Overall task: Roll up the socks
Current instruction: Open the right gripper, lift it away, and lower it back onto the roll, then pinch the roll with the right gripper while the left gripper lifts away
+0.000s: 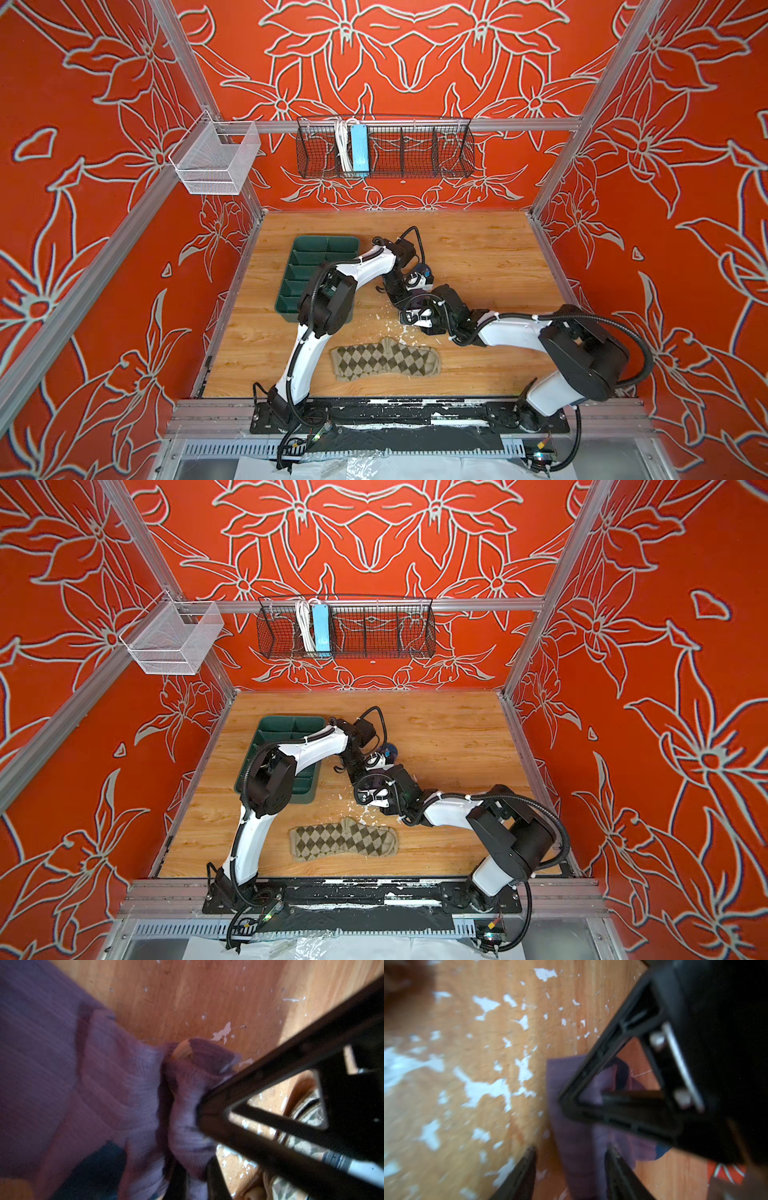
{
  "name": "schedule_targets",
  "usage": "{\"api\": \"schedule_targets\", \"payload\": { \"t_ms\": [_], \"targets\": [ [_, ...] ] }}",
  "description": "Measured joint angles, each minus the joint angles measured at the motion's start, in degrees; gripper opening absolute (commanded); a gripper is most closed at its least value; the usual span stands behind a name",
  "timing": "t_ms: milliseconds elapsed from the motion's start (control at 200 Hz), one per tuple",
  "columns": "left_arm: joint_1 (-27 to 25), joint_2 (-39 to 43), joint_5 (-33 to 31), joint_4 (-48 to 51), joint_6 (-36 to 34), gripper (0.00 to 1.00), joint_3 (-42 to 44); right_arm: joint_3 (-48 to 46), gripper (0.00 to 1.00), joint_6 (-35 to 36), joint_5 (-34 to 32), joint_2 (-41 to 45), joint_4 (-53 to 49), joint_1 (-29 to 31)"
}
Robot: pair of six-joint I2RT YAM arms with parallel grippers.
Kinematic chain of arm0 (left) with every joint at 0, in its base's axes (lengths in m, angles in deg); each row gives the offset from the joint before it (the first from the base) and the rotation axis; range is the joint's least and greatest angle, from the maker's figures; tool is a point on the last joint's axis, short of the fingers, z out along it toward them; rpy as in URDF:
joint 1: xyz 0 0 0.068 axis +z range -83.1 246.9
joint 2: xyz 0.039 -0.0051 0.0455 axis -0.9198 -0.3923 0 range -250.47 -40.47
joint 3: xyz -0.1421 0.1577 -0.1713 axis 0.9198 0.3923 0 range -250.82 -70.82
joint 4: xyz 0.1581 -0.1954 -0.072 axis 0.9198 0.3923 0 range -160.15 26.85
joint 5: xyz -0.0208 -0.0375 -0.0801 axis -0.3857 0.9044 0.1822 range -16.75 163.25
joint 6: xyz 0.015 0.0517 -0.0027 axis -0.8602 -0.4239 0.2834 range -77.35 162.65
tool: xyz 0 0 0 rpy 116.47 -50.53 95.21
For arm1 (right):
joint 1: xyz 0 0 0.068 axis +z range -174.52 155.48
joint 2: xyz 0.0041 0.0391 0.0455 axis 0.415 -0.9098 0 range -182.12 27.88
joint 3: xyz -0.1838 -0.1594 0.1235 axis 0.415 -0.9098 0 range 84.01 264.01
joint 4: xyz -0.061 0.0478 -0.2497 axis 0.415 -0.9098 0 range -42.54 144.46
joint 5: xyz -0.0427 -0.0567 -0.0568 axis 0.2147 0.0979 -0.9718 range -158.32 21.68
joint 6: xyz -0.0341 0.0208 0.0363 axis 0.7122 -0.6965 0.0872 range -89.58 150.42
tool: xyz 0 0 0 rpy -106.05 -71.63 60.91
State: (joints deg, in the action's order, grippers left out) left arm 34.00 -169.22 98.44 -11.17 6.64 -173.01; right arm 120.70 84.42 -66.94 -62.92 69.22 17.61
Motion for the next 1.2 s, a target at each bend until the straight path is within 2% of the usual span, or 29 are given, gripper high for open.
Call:
{"api": "schedule_targets", "payload": {
  "t_ms": [145, 250, 385, 560, 691, 856, 1021, 1121, 1201],
  "targets": [
    [0.02, 0.09, 0.09, -0.61, 0.28, 0.12, 0.37, 2.38, 0.27, 1.05, -0.11, -1.07, -2.21, 0.0],
    [0.02, 0.61, -0.07, -1.51, 1.16, 0.25, 1.18, 5.01, 0.14, 1.14, -0.04, -1.7, -7.17, 0.0],
    [0.02, 1.9, -1.29, -3.21, 2.6, 0.44, 2.56, 8.61, 0.05, 1.03, -0.04, -2.49, -13.18, 0.0],
    [0.02, 6.54, -6.69, -7.65, 5.64, 0.61, 6.21, 12.17, 0.04, -1.09, 0.15, -2.93, -21.22, 0.0],
    [0.22, 13.6, -13.88, -13.14, 9.64, 0.7, 10.25, 14.16, 0.04, -3.15, 0.92, -2.91, -26.67, 0.0],
    [0.87, 24.0, -27.06, -22.14, 14.95, 0.73, 14.93, 16.22, 0.04, -4.79, 3.45, -2.93, -32.7, -0.07],
    [4.26, 34.73, -39.69, -30.49, 19.61, 0.71, 21.09, 19.58, 0.04, -5.03, 9.01, -4.5, -39.04, -1.14],
    [6.56, 42.05, -44.24, -32.96, 20.98, 0.7, 25.62, 24.26, 0.05, -5.01, 12.96, -7.67, -44.68, -2.34],
    [7.17, 49.18, -44.96, -34.53, 20.83, 0.7, 29.79, 27.74, 0.05, -4.98, 15.93, -10.34, -48.57, -3.32]
  ]
}}
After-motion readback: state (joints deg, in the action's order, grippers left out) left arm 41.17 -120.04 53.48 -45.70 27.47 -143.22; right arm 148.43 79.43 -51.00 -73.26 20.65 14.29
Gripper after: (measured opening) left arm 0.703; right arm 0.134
